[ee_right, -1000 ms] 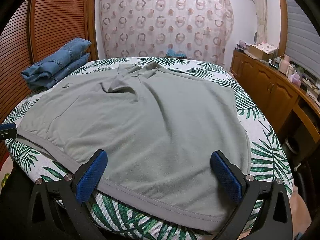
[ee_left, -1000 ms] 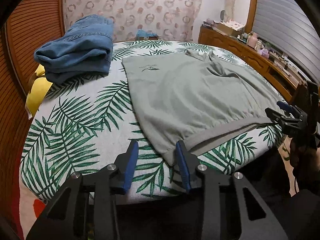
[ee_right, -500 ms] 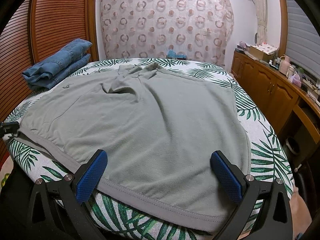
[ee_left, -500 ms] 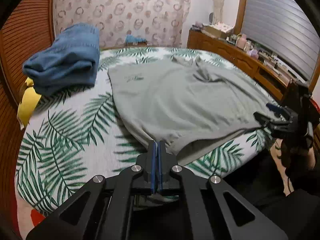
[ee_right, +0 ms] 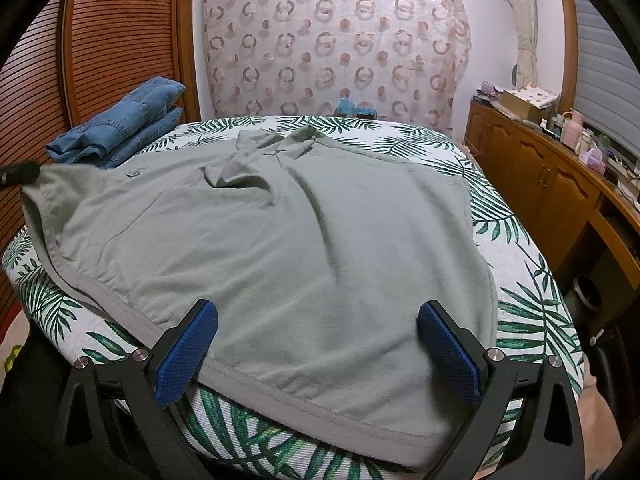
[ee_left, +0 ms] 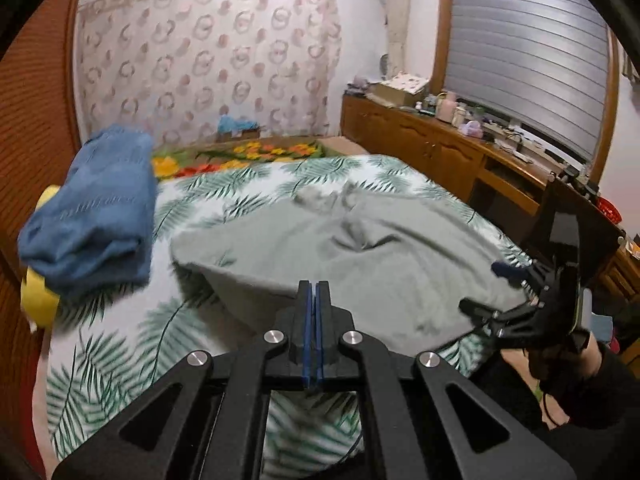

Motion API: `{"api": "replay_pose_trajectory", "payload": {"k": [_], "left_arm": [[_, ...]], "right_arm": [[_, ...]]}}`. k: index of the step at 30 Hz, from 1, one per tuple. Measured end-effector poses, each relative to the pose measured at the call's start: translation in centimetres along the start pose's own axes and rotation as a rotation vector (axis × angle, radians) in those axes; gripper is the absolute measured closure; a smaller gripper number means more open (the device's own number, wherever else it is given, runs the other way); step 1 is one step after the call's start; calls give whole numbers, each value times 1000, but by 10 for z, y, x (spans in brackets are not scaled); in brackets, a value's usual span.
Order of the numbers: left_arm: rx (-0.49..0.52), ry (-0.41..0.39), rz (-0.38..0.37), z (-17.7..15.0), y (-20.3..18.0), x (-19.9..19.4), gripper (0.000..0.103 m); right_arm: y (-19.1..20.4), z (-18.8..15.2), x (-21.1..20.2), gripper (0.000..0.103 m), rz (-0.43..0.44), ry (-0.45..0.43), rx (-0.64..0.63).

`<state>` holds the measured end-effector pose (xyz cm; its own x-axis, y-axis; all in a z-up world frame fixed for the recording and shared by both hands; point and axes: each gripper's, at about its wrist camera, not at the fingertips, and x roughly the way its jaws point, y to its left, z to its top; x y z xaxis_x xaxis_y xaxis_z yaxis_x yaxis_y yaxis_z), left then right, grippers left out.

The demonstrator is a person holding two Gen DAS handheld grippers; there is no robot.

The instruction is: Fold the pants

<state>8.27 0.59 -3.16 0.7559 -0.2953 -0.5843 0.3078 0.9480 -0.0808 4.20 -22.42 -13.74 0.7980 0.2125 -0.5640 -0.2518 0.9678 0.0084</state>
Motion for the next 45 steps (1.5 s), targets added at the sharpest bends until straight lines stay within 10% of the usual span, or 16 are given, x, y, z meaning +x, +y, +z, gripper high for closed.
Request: {"api": "replay_pose_trajectory", "payload": {"k": [19,37,42,45], "left_arm": [[130,1,-170,61,-79,40,101],[142,55,-112,57,-90,62,99],[102,57,-66,45,-65,62,42],[81,66,-30,35,-50,63,27]], "right_arm": [[-14,1,-12,4,-25,-58,16],[-19,-4,-10,4,-22,-64,29],[-19,-5,-11,6,0,-63,29],[-17,-3,-8,9,19,-56,33]]}}
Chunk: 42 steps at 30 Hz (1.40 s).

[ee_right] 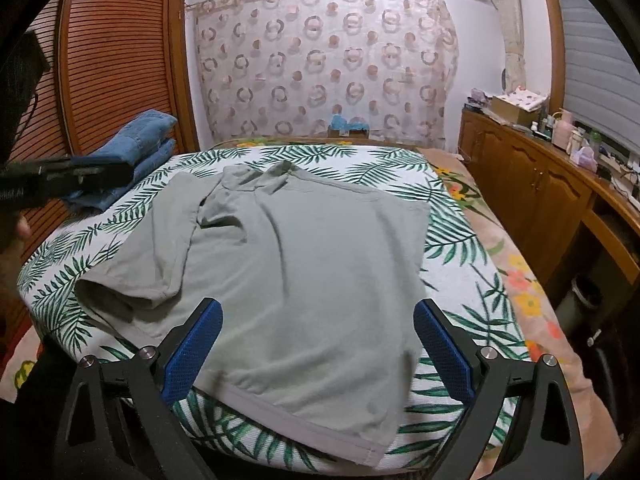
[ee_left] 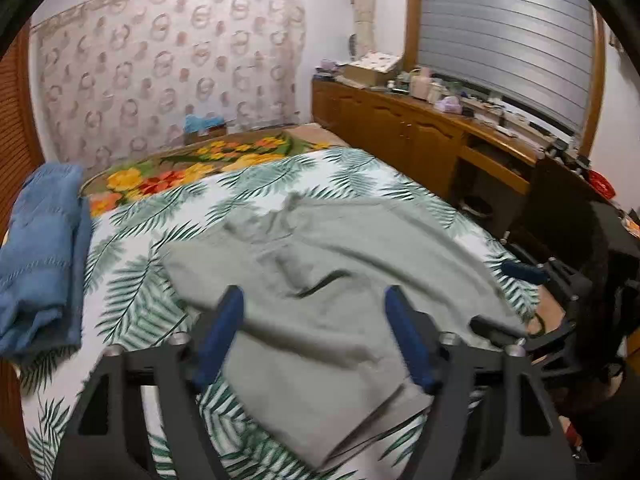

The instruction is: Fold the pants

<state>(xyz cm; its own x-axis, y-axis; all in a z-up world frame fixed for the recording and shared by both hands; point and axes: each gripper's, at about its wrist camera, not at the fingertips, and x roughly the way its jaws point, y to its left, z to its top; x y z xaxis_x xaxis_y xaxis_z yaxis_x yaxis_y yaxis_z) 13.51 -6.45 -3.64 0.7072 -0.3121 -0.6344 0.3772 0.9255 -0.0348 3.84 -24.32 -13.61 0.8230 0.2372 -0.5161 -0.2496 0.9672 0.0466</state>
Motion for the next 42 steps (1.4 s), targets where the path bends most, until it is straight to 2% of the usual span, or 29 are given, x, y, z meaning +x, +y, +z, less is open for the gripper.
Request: {"api": "replay_pose_trajectory", "payload": {"k": [4,6,9,19,30,40,42], "left_arm": [[-20,23,37,-17,15,1,27],[-30,41,38,-26,19,2,27],[-44,69,40,-39,26,5,27],[-66,145,51,-72,36,15,27],[-74,113,56,-82,36,15,27],[-68,102,59,-83,36,14,26],[-69,102,60,-83,36,14,26]], "right_arm": [[5,4,4,16,37,7,-1],[9,8,6,25,65,11,-8],[16,11,10,33,91,15,-23],[33,17,33,43,194,57,-54],[21,27,58,63,285,126,-34],[16,35,80,71,277,157,-48],[19,33,74,81,287,160,-51]]}}
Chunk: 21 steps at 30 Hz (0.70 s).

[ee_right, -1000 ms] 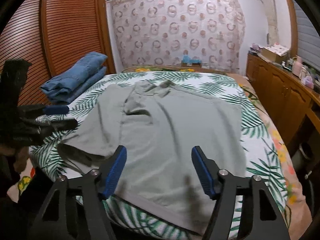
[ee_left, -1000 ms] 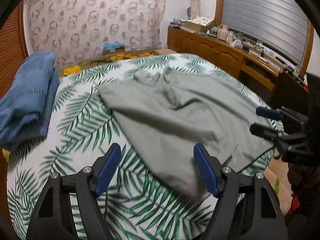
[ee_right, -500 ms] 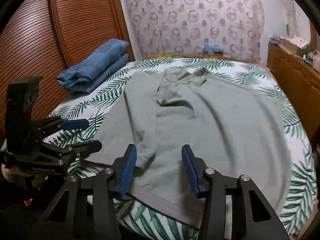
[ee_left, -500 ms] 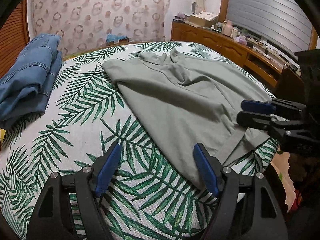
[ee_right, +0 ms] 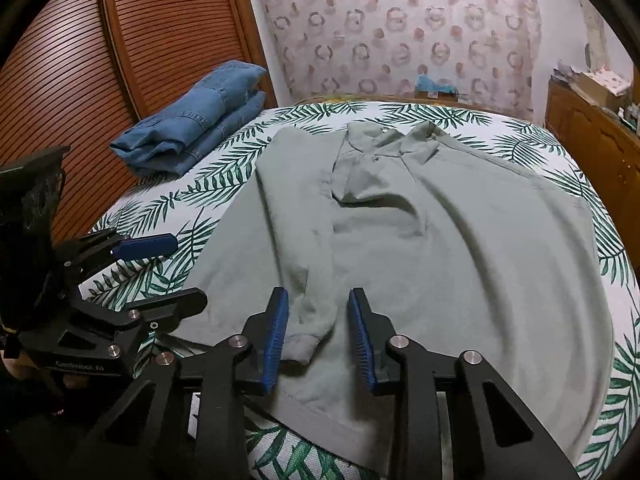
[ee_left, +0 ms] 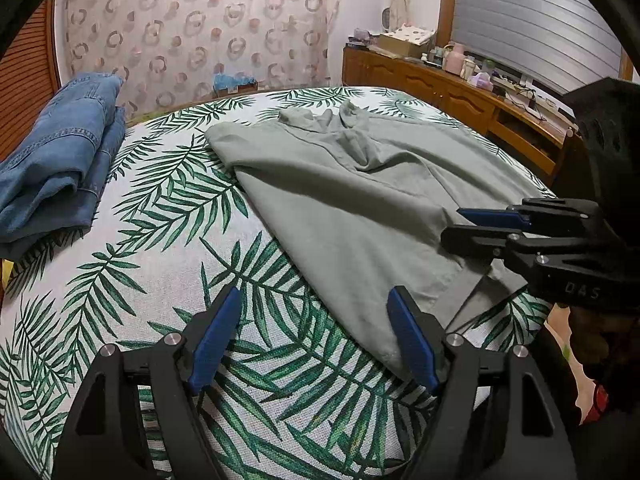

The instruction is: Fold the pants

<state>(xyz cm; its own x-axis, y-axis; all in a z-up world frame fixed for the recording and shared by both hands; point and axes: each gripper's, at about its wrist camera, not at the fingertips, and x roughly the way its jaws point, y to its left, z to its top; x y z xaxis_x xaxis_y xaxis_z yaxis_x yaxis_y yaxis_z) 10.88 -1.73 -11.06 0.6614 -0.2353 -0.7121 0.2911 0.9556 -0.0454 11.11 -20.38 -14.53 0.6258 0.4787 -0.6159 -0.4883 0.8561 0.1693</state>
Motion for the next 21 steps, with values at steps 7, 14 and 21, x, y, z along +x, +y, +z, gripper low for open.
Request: {"api": "replay_pose_trajectory", "payload": {"k": [7,14,21], "left_arm": [[-30,8,-15,6,0,-4,26],[-16,-41,-27,17,-9,-18,26],[4,-60,-36,27,-17,-23,26]], "right_arm": [[13,0,-20,99,2,-82,-21],[11,-3,-61,99,-39,-171,-33],[12,-14,-86,99,-82,-228,-39]]}}
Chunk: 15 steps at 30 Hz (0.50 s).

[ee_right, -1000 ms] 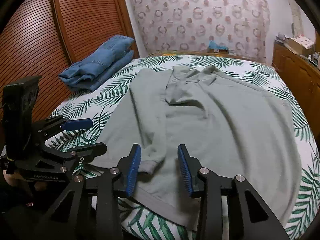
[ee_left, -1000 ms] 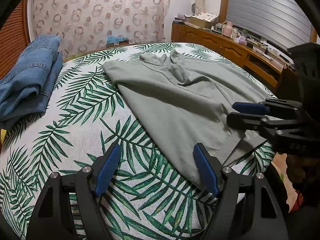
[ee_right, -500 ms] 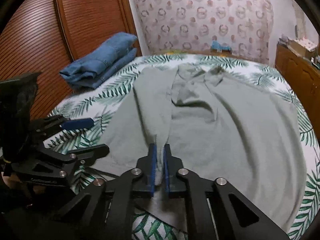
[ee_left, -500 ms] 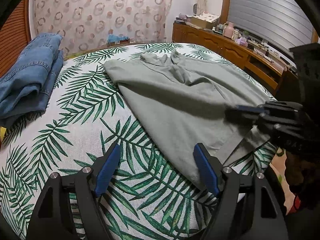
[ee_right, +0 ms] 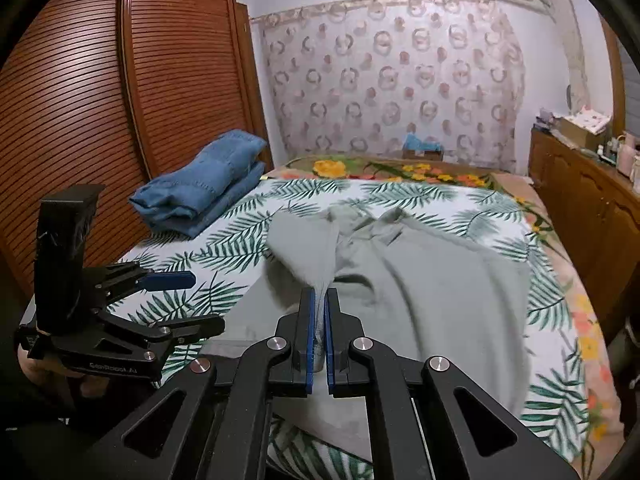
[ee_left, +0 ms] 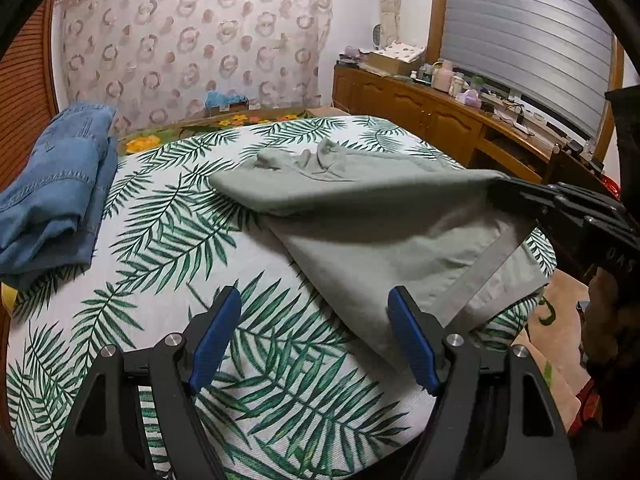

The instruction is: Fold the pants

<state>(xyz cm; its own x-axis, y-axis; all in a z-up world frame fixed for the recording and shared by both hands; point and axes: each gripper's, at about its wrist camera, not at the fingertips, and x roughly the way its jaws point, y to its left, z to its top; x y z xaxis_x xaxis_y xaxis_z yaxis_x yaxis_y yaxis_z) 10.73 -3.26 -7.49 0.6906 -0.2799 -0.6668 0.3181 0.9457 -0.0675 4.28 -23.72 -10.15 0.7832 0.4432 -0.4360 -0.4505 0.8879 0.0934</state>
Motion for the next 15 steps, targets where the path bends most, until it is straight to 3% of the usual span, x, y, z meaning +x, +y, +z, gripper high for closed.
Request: {"api": "replay_pose_trajectory", "payload": {"k": [15], "left_arm": [[41,1,-20,10,-22,6,26]], "right_arm": [[14,-15,-31,99,-81,-47,20]]}}
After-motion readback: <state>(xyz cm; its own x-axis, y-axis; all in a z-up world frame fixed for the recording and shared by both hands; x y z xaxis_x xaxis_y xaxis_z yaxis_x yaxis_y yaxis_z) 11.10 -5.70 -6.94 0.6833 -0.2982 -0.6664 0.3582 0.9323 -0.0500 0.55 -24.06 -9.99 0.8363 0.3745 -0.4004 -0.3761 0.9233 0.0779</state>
